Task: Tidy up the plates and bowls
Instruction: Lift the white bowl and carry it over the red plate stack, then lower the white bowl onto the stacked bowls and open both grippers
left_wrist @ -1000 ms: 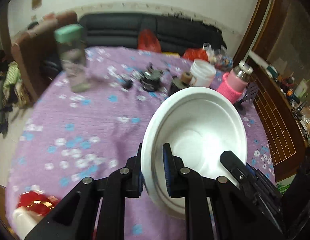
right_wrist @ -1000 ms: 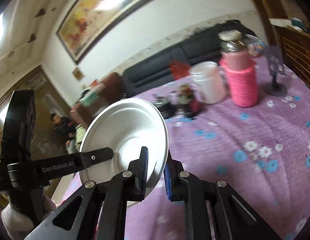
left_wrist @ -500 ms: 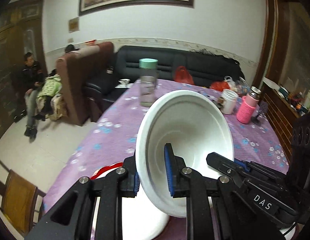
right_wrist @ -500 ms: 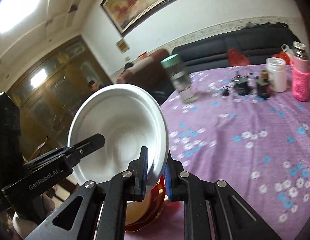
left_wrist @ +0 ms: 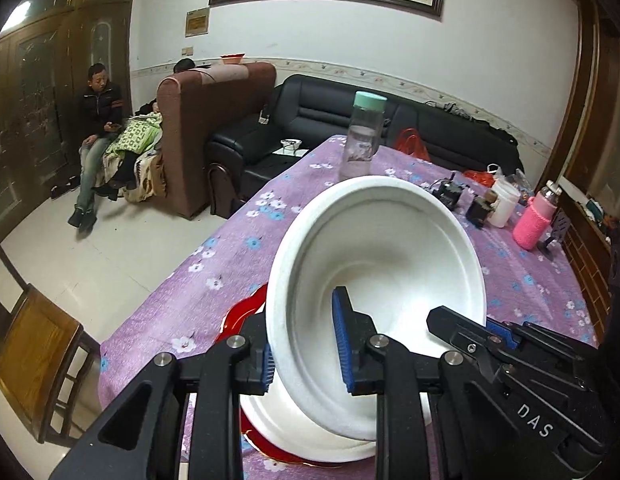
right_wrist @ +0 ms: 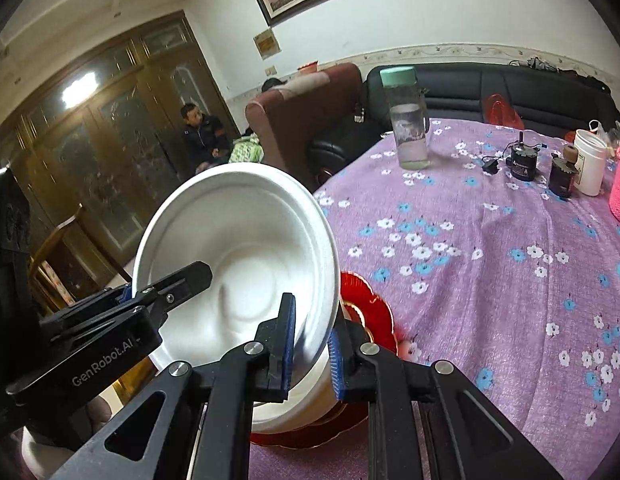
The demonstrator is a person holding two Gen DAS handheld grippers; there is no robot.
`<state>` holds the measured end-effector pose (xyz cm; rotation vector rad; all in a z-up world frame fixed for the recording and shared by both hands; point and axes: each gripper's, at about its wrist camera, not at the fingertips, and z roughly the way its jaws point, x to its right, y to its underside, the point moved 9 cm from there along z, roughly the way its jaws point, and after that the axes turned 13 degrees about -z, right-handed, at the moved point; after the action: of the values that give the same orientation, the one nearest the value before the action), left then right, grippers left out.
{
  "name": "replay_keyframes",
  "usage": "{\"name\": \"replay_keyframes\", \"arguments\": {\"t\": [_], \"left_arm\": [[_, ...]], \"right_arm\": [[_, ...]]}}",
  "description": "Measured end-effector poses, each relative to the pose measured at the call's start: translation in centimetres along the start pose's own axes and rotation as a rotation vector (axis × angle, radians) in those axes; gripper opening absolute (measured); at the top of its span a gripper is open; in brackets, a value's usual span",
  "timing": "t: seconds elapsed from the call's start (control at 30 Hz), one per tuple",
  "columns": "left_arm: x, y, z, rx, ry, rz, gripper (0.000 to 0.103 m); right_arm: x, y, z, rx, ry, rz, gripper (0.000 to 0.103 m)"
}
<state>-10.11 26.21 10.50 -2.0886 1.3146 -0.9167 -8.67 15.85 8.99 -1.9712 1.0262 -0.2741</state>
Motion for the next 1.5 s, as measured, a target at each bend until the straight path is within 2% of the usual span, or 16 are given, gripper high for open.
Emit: {"name": "replay_keyframes", "arguments": {"t": [0.4, 0.53, 0.67, 1.13, 1.33, 1.5], "left_arm": [[-0.8, 1.7, 2.5, -0.054, -0.019, -0.011, 0.023], [-1.0, 1.6, 2.4, -0.049, -0.037, -0.014, 0.028], [-1.0, 1.7, 2.1, -0.025, -0.058, 0.006, 0.036], [-0.5, 1.6, 1.1, 0.036, -0.096, 0.062, 0.036], [-0.3, 1.1, 0.1, 0.102, -0.132, 0.090, 0.036], [-0.3, 1.1, 0.0, 0.112, -0.142, 0.096, 0.038]], "right_arm": [[0.8, 1.9, 2.9, -0.074, 0.002, 0.036, 0.018], [0.2, 1.8, 3.1, -0.084, 0.001, 0.009, 0.018], [-0.7, 1.8, 3.5, -0.098, 0.008, -0.026, 0.019], [-0.4, 2.1, 3.9, -0.115, -0.013, 0.005, 0.020], [-0.4, 2.6, 4.3, -0.132, 0.024, -0.021, 0.020], [-0.4, 2.6, 4.3, -0.131, 0.026, -0.019, 0.020]]}}
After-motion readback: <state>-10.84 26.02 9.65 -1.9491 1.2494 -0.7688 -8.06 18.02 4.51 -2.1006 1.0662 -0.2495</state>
